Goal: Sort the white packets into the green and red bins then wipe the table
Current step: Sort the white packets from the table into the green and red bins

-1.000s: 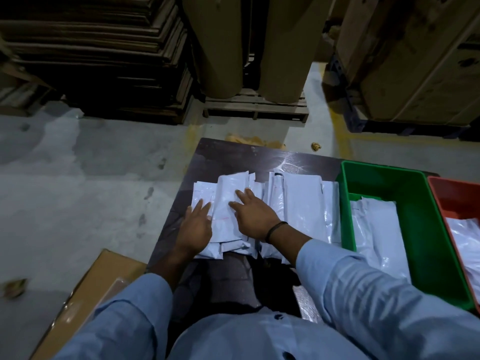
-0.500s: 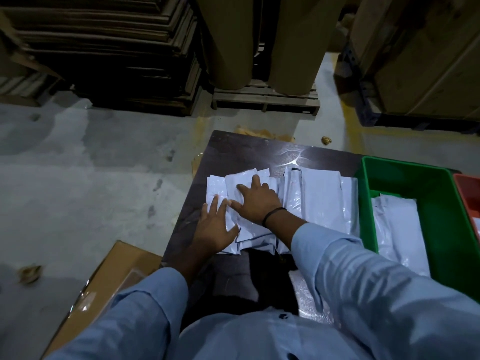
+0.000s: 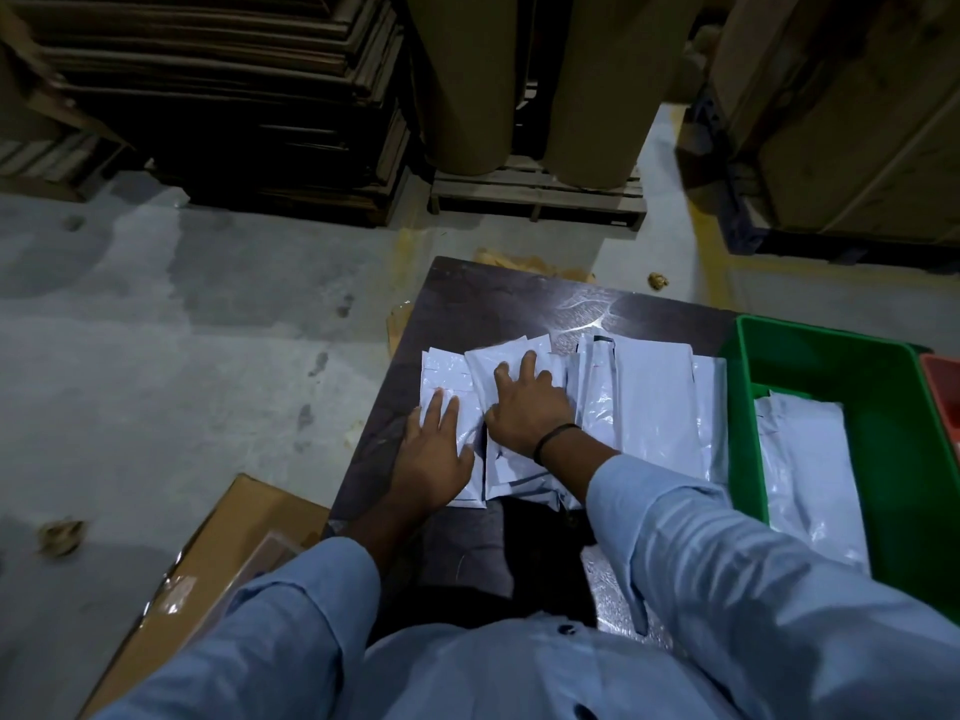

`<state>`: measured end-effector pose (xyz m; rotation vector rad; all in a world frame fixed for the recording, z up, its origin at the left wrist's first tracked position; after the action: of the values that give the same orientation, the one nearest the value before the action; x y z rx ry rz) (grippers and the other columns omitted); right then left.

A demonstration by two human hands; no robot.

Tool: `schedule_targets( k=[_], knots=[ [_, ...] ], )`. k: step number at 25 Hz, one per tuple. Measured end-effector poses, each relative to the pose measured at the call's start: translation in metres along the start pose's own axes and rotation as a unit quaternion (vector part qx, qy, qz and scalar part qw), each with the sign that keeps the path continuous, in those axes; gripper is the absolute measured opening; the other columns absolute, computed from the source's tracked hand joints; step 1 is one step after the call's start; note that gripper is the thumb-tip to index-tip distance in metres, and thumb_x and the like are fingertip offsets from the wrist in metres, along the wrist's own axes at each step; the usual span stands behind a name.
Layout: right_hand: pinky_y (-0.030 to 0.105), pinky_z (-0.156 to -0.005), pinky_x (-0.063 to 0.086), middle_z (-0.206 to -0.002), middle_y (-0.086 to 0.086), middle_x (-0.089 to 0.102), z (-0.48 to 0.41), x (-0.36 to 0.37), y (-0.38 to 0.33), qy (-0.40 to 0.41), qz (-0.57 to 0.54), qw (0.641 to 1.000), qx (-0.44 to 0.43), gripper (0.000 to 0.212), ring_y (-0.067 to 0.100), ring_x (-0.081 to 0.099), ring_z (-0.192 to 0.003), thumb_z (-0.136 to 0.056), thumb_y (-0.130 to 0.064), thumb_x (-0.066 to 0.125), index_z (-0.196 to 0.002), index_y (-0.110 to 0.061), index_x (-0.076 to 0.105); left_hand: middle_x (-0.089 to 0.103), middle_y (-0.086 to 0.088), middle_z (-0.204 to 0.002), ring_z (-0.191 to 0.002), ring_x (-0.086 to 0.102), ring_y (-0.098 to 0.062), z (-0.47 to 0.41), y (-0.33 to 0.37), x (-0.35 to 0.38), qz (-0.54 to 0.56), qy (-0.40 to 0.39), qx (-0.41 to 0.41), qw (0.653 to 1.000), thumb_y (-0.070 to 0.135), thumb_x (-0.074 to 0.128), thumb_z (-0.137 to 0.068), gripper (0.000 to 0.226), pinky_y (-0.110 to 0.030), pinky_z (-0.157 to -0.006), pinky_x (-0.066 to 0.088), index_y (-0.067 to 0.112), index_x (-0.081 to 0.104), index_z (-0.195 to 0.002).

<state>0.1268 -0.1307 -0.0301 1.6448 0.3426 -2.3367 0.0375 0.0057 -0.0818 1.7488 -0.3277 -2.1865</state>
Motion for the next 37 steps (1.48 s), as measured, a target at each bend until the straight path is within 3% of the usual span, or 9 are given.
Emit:
schedule_targets(
  k=[3, 7, 13, 18, 26, 30, 34, 37],
  knots=[
    [0.052, -0.102, 0.043, -0.164, 0.025, 0.001, 0.000, 0.004, -0.003, 0.001, 0.022, 1.000, 0.008, 0.087, 0.046, 0.038, -0.136, -0.090, -0.071, 0.043, -0.154, -0.018, 0.016, 0.023, -0.017, -0.166, -0.152, 0.028, -0.034, 0.003, 0.001, -0.004, 0.010, 0.012, -0.016, 1.000, 0.054, 0.018, -0.092, 0.081, -0.055, -0.118, 0.032, 0.007, 0.034, -0.156],
    [0.053, -0.110, 0.037, -0.164, 0.024, -0.001, 0.003, 0.002, -0.003, 0.000, -0.004, 1.000, 0.015, 0.085, 0.048, 0.032, -0.141, -0.092, -0.065, 0.045, -0.157, -0.024, 0.008, 0.041, -0.021, -0.157, -0.135, 0.051, -0.042, 0.010, 0.000, -0.002, 0.042, 0.032, -0.020, 0.998, 0.044, 0.031, -0.092, 0.070, -0.057, -0.106, 0.047, 0.005, 0.049, -0.147],
    [0.054, -0.102, 0.044, -0.166, 0.021, 0.003, 0.014, -0.022, 0.007, 0.077, -0.081, 0.993, -0.025, 0.071, 0.053, 0.045, -0.128, -0.097, -0.048, 0.039, -0.159, -0.034, 0.007, 0.024, -0.011, -0.167, -0.144, 0.034, -0.039, 0.018, 0.012, -0.017, 0.091, 0.079, -0.066, 0.991, 0.054, 0.016, -0.086, 0.084, -0.050, -0.120, 0.028, 0.013, 0.036, -0.156],
    [0.051, -0.100, 0.044, -0.163, 0.023, 0.016, 0.028, -0.070, 0.029, 0.188, -0.087, 0.978, -0.019, 0.067, 0.052, 0.048, -0.124, -0.096, -0.036, 0.044, -0.158, -0.029, 0.020, 0.023, -0.012, -0.166, -0.150, 0.025, -0.035, 0.015, 0.038, -0.045, 0.137, 0.148, -0.039, 0.979, 0.049, 0.025, -0.093, 0.075, -0.045, -0.122, 0.019, 0.009, 0.036, -0.156],
    [0.050, -0.099, 0.044, -0.162, 0.020, 0.022, 0.067, -0.102, 0.116, 0.284, -0.076, 0.954, 0.055, 0.065, 0.050, 0.048, -0.120, -0.094, -0.038, 0.042, -0.156, -0.028, 0.027, 0.016, -0.002, -0.169, -0.151, 0.020, -0.030, -0.001, 0.120, -0.062, 0.167, 0.152, 0.023, 0.974, 0.038, 0.039, -0.099, 0.064, -0.041, -0.122, 0.018, 0.017, 0.030, -0.158],
    [0.050, -0.101, 0.043, -0.162, 0.019, 0.022, 0.097, -0.096, 0.168, 0.290, -0.070, 0.948, 0.113, 0.066, 0.050, 0.047, -0.123, -0.092, -0.038, 0.043, -0.156, -0.028, 0.027, 0.015, -0.002, -0.169, -0.152, 0.016, -0.031, -0.003, 0.171, -0.059, 0.165, 0.129, 0.068, 0.975, 0.042, 0.037, -0.098, 0.066, -0.043, -0.123, 0.017, 0.018, 0.028, -0.159],
    [0.049, -0.093, 0.046, -0.162, 0.018, 0.022, 0.134, -0.084, 0.219, 0.303, -0.094, 0.935, 0.157, 0.067, 0.048, 0.050, -0.111, -0.092, -0.034, 0.047, -0.156, -0.026, 0.028, 0.015, -0.001, -0.169, -0.152, 0.015, -0.032, -0.005, 0.215, -0.046, 0.172, 0.113, 0.080, 0.975, 0.029, 0.046, -0.103, 0.060, -0.047, -0.123, 0.019, 0.019, 0.027, -0.159],
    [0.049, -0.094, 0.045, -0.162, 0.019, 0.021, 0.157, -0.071, 0.258, 0.302, -0.089, 0.933, 0.175, 0.068, 0.048, 0.050, -0.111, -0.093, -0.035, 0.046, -0.157, -0.026, 0.025, 0.018, -0.003, -0.169, -0.152, 0.017, -0.032, -0.001, 0.245, -0.036, 0.170, 0.106, 0.095, 0.975, 0.036, 0.040, -0.099, 0.063, -0.045, -0.123, 0.017, 0.018, 0.029, -0.159]
  ],
)
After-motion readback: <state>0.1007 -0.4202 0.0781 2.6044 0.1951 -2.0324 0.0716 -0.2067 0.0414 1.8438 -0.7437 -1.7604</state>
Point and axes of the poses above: each hand's wrist, its own z-axis away from the middle knuckle, its own x-axis out of the palm, y = z × x, the point moved 3 cm from there along -z, towards the middle knuckle
